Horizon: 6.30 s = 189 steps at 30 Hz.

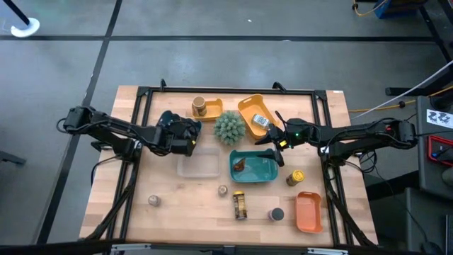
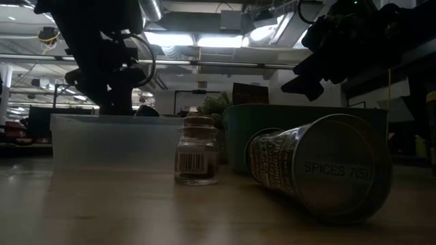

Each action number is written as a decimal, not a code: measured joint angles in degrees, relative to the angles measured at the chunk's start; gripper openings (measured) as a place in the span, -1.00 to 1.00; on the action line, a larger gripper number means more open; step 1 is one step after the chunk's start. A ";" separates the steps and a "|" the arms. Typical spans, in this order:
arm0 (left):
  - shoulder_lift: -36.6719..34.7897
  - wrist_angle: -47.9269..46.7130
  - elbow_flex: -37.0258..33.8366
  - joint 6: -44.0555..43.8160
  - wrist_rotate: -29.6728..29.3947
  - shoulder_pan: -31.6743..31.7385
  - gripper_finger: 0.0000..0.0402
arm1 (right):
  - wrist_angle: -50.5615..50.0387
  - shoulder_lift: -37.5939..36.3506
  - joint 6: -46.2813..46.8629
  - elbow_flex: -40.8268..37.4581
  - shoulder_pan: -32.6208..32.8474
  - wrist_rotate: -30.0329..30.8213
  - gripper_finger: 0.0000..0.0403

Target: Sort spices by type

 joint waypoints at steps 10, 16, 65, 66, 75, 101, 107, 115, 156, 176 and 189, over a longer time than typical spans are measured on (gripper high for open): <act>0.00 -0.79 1.53 1.99 3.08 -0.02 0.39 | -0.01 0.00 0.00 0.00 -0.01 -0.01 0.36; 0.00 -0.97 5.74 6.95 3.11 -0.02 0.39 | -0.02 0.00 0.00 0.00 -0.02 -0.01 0.36; 12.15 -18.07 22.97 -40.54 40.88 -41.74 0.39 | -2.16 0.00 0.28 0.00 0.02 -0.03 0.36; 12.72 -18.51 22.97 -40.54 40.88 -42.07 0.39 | -2.14 0.00 0.28 0.00 0.02 -0.03 0.36; 16.10 -20.29 22.95 -41.31 40.88 -44.46 0.39 | -2.32 0.00 0.29 0.00 0.02 -0.02 0.36; 20.52 -14.17 16.05 -53.09 40.52 -48.98 0.39 | -4.00 0.00 0.26 0.00 0.02 -0.03 0.36; 20.50 -9.25 12.96 -54.10 40.21 -48.98 0.39 | -3.98 0.00 0.24 0.00 0.02 -0.01 0.36; 20.50 -9.19 11.13 -56.78 39.77 -48.98 0.28 | -3.96 0.00 0.24 0.00 0.02 0.00 0.36; 7.15 -6.04 16.57 -14.26 24.63 -10.56 -0.15 | -4.17 0.01 0.24 0.00 0.01 1.06 0.36; 14.41 -0.73 13.77 -11.60 26.89 -8.00 -0.08 | -5.08 0.02 0.26 -0.07 0.02 1.58 0.36; 19.23 2.11 13.77 -5.99 27.57 -8.00 -0.04 | -5.09 0.02 0.28 -0.07 0.02 1.95 0.36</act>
